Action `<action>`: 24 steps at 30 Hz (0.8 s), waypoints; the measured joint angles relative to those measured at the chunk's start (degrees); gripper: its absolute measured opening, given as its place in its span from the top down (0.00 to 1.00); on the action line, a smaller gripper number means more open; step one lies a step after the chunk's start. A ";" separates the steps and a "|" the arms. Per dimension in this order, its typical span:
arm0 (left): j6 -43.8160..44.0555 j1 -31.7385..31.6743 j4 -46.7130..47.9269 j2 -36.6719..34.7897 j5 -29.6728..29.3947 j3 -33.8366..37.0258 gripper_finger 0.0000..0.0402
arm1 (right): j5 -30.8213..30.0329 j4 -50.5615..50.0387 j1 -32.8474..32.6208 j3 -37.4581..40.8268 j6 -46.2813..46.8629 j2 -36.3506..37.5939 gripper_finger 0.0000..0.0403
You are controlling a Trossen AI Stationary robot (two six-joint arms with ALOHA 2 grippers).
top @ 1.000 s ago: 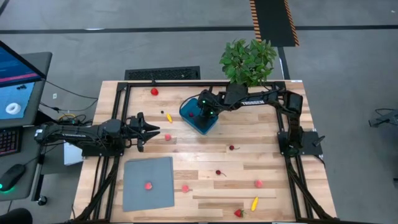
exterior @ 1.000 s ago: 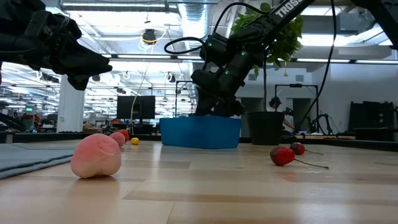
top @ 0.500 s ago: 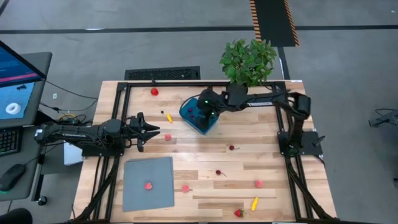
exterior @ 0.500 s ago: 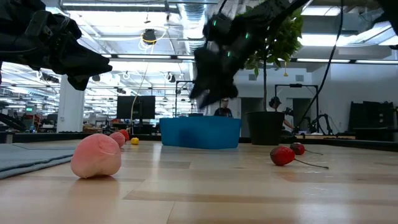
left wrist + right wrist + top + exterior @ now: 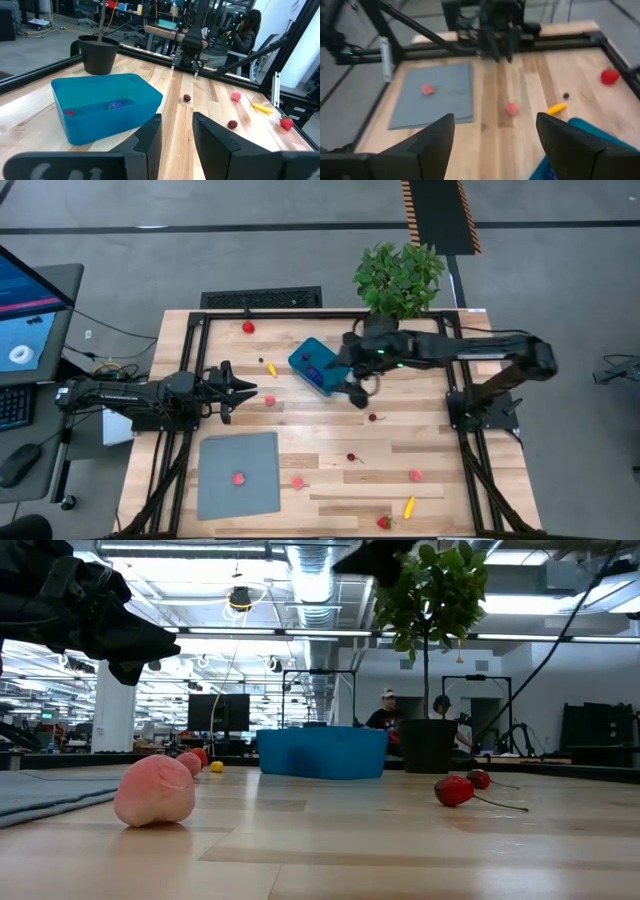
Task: Pick and placing Produce into tupperware
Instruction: Put the apricot into the container
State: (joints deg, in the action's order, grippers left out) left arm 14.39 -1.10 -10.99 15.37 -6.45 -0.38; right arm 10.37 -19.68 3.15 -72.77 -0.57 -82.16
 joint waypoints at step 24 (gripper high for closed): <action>-0.08 0.02 -0.08 -0.01 0.01 0.00 0.75 | -7.45 19.53 -8.37 38.04 -0.96 41.45 0.24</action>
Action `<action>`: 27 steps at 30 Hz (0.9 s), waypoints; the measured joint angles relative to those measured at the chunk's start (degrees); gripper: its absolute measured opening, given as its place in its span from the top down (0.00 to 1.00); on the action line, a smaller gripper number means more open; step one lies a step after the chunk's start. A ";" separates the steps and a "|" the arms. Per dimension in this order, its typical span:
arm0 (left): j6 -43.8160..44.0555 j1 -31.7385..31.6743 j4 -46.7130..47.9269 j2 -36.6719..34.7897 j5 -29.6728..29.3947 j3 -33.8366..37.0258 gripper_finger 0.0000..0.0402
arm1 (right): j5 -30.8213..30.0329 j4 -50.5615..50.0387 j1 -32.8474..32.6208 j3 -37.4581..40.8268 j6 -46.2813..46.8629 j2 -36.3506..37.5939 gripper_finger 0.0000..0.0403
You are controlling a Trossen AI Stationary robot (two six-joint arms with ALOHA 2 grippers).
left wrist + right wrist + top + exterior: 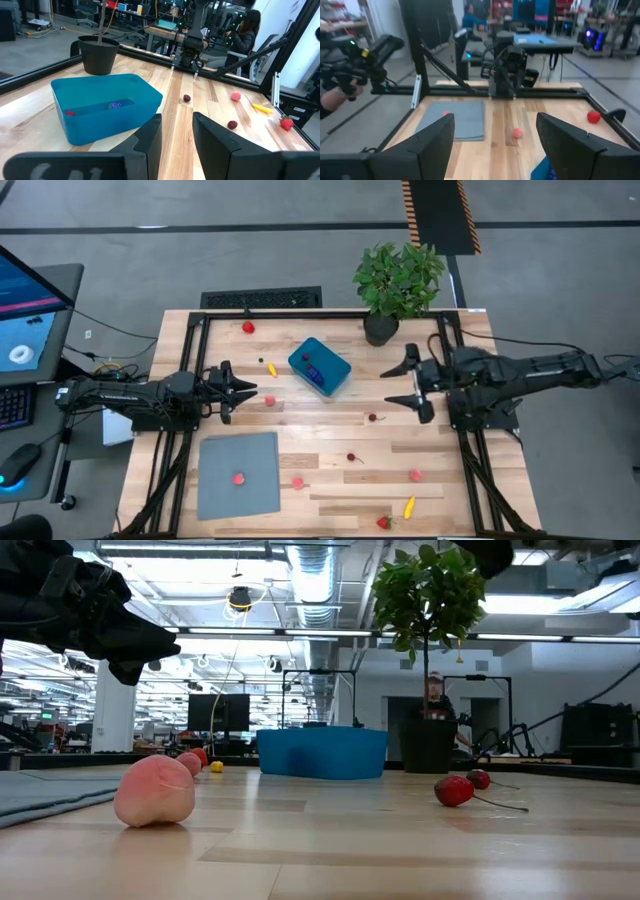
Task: Pick and placing Produce into tupperware
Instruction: Put the apricot into the container
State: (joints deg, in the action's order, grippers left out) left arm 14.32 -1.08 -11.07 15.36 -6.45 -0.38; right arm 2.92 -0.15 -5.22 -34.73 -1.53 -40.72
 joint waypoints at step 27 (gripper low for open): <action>-1.95 -0.01 0.02 0.02 -0.01 0.00 0.75 | -0.20 10.46 -2.68 25.63 1.09 24.85 0.29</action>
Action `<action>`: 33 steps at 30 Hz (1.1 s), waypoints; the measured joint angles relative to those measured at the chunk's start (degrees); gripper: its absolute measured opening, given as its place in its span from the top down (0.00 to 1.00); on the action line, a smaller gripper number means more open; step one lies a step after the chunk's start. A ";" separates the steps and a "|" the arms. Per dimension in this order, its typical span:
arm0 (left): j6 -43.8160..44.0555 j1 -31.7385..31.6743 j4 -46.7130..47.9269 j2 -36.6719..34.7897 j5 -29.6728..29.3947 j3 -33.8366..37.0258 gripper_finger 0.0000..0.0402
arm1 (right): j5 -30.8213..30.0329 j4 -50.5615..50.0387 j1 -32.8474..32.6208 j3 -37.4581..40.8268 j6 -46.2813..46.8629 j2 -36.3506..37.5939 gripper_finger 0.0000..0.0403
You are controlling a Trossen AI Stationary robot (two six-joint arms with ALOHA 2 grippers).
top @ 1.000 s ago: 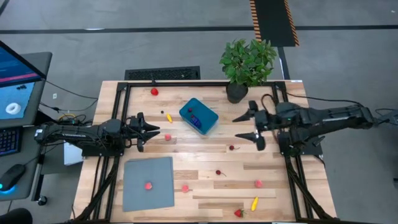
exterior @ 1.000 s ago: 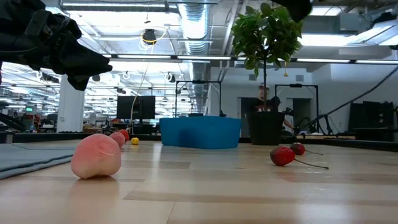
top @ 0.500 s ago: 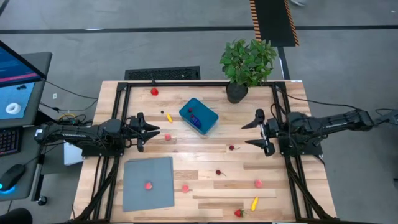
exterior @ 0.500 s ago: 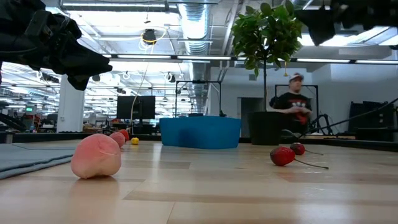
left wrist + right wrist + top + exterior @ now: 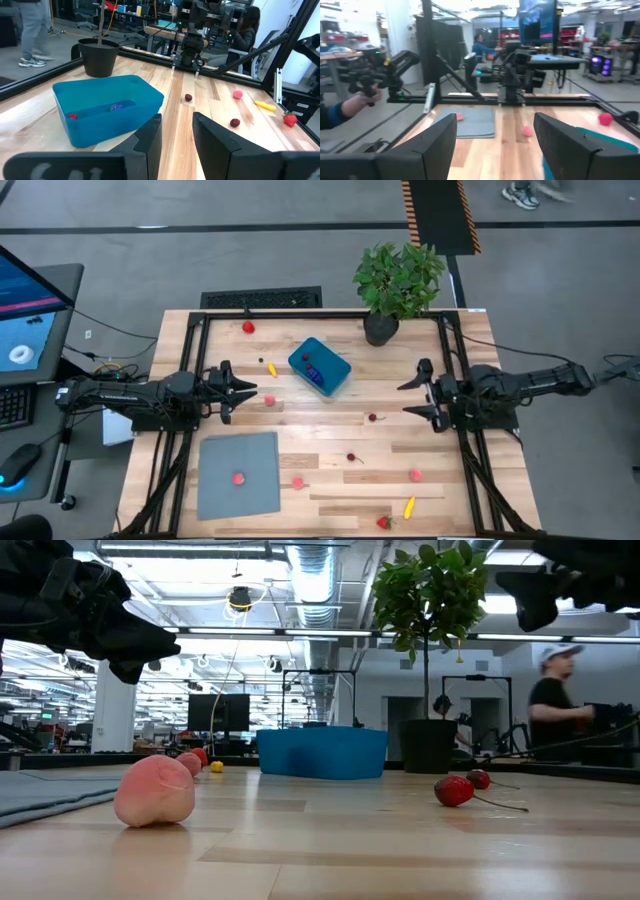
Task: Pick and placing Produce into tupperware
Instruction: Put the apricot into the container
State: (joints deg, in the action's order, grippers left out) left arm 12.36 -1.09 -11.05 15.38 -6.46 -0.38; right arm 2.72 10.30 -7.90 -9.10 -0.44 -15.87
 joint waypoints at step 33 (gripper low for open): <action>-6.45 0.03 -7.87 14.11 7.47 -2.98 0.75 | -3.00 -18.38 -1.32 5.66 12.29 9.92 0.30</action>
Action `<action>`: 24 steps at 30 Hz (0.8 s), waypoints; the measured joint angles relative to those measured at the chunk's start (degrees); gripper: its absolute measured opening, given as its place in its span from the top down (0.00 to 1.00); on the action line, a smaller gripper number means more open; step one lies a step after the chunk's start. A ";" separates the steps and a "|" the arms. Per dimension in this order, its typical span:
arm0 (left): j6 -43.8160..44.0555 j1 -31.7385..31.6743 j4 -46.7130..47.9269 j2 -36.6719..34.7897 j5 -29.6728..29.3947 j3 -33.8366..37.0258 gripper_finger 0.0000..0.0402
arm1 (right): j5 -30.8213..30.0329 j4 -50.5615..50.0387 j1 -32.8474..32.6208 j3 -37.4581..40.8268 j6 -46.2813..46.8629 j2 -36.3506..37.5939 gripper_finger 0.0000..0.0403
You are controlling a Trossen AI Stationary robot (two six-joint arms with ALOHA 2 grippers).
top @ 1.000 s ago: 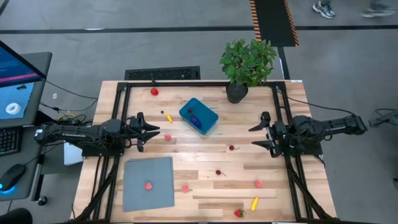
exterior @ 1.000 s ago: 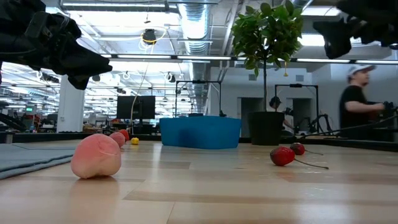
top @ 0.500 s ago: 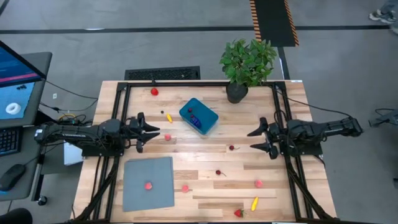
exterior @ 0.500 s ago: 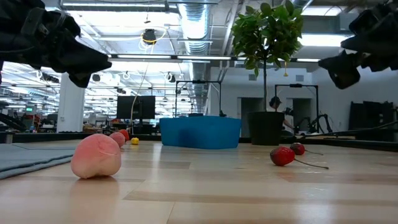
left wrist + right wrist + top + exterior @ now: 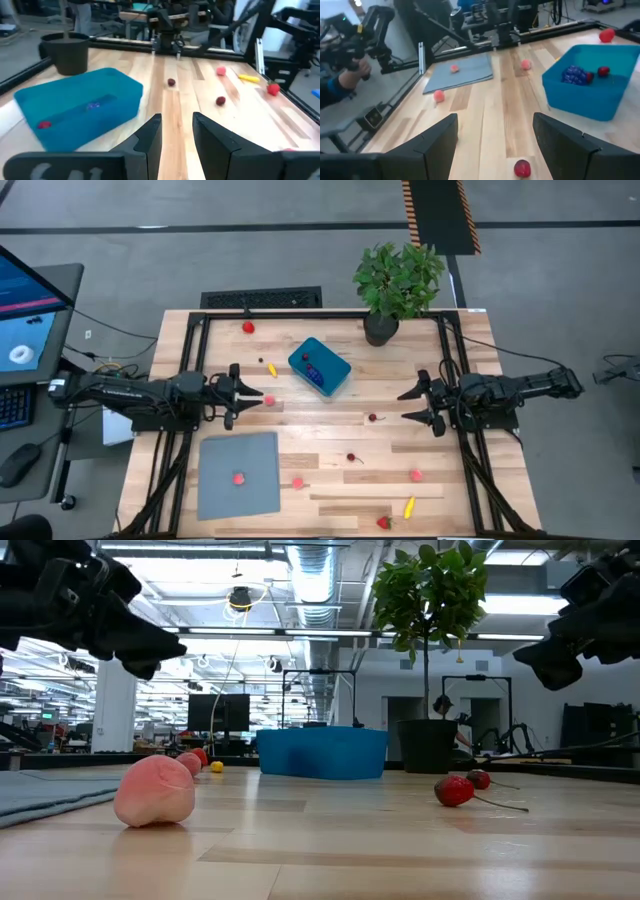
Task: Pick and placing Produce into tupperware
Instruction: Put the apricot into the container
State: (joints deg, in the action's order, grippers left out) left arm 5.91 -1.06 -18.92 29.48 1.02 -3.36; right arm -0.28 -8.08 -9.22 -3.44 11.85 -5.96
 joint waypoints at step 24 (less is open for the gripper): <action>-6.14 19.41 -1.38 47.73 -7.41 -24.12 0.72 | 2.81 0.17 -3.96 -0.02 -1.79 0.00 0.30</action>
State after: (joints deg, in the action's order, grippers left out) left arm -0.23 18.35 -20.30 77.21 -6.39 -27.48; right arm 2.53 -7.90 -13.18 -3.46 10.07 -5.96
